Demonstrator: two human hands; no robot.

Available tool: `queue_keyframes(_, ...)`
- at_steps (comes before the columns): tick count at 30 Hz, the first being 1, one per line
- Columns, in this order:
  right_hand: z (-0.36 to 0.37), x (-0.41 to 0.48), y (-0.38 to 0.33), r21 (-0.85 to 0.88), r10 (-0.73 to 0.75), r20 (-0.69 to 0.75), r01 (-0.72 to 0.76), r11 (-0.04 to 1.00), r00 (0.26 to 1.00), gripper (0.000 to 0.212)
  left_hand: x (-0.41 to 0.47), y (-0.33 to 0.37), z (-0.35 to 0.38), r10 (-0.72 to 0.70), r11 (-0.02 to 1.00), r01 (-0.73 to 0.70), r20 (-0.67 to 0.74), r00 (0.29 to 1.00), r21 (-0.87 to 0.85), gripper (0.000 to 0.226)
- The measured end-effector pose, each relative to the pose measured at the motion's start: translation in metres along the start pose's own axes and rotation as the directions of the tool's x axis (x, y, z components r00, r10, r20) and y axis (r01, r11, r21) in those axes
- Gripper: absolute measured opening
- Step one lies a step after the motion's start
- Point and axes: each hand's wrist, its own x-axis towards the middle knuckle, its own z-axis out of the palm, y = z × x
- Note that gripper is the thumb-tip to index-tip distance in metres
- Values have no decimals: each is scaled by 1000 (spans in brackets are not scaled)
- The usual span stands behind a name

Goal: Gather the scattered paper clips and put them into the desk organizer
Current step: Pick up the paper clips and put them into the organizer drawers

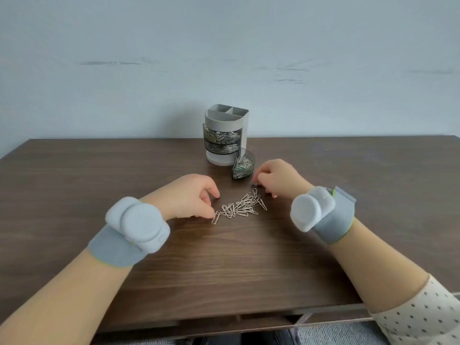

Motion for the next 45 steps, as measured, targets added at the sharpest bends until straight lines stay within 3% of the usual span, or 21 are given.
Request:
queue_keyframes(2, 3, -8, -6, -42, -20, 96, 25, 999, 995, 30, 7, 10, 10, 21, 1000, -22, -30, 999, -18, 35)
queue_keyframes(6, -1, -19, -15, 141, -31, 135, 12, 990, 990, 26, 10, 18, 17, 52, 999, -52, -96, 994, -3, 31)
queue_keyframes(8, -14, -25, -11, 147, -45, 177, 19, 989, 983, 32, 7, 12, 10, 54, 998, -53, -77, 996, 16, 39)
queue_keyframes(12, -24, -43, -6, -156, 88, 420, -23, 988, 903, 77, 5, 10, 6, 64, 990, -70, 55, 996, 125, 73)
queue_keyframes(15, -14, -44, -17, -163, 70, 387, -6, 987, 919, 73, 15, 25, 9, 122, 972, -140, 105, 987, 190, 79)
queue_keyframes(18, -8, -41, -24, -126, 47, 373, 1, 992, 927, 64, 21, 37, 5, 161, 953, -182, 105, 981, 242, 66)
queue_keyframes(24, -15, -41, -14, -140, 77, 400, -22, 990, 913, 60, 16, 32, -5, 39, 952, -87, 166, 985, 295, 73)
queue_keyframes(33, -3, -30, -23, -100, -2, 382, 44, 994, 924, 55, 26, 51, 9, 96, 945, -119, 90, 991, 304, 19)
queue_keyframes(36, -1, -30, -23, -93, -36, 361, 75, 993, 932, 40, 26, 53, 11, 87, 963, -94, 40, 995, 254, 27)
queue_keyframes(40, 1, -33, -17, -24, -65, 300, 76, 997, 952, 20, 23, 55, 16, 71, 966, -69, 2, 997, 249, 13)
queue_keyframes(45, 3, -32, -8, 132, -56, 199, 30, 991, 978, 19, 17, 46, 22, 82, 991, -69, -111, 990, 116, 2)
